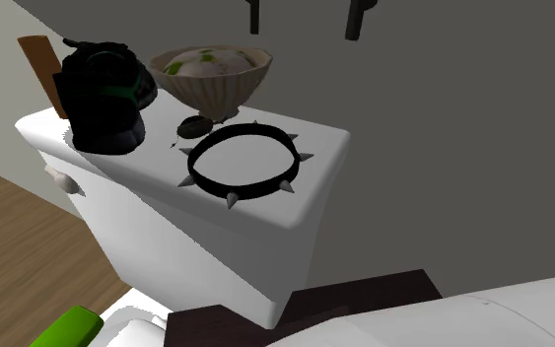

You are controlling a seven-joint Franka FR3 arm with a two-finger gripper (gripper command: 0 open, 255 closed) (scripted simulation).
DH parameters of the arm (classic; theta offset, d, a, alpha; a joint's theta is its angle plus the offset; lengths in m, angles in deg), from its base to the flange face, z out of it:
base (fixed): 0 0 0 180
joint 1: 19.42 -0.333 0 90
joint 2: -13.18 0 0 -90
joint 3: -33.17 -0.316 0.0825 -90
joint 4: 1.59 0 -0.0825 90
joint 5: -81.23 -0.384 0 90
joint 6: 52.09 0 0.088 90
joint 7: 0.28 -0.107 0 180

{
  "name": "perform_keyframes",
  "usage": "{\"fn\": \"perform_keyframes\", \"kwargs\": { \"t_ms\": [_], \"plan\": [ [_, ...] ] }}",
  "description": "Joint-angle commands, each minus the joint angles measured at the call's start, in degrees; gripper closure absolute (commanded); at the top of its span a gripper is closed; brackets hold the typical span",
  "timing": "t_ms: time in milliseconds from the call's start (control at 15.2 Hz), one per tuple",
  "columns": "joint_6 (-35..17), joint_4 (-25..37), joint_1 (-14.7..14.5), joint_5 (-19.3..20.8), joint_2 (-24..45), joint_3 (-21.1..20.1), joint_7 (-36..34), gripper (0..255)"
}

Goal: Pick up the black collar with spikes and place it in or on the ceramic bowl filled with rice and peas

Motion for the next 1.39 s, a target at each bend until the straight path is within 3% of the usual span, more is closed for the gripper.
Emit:
{"fn": "perform_keyframes", "kwargs": {
  "t_ms": [0, 792, 1320],
  "plan": [
    [0.00, 0.00, 0.00, 0.00, 0.00, 0.00, 0.00, 0],
    [-18.39, -12.40, -7.86, -11.08, 2.16, -10.14, -2.83, 0],
    [-24.27, -17.83, -8.57, -12.53, 2.53, -11.57, -2.57, 0]
  ]
}}
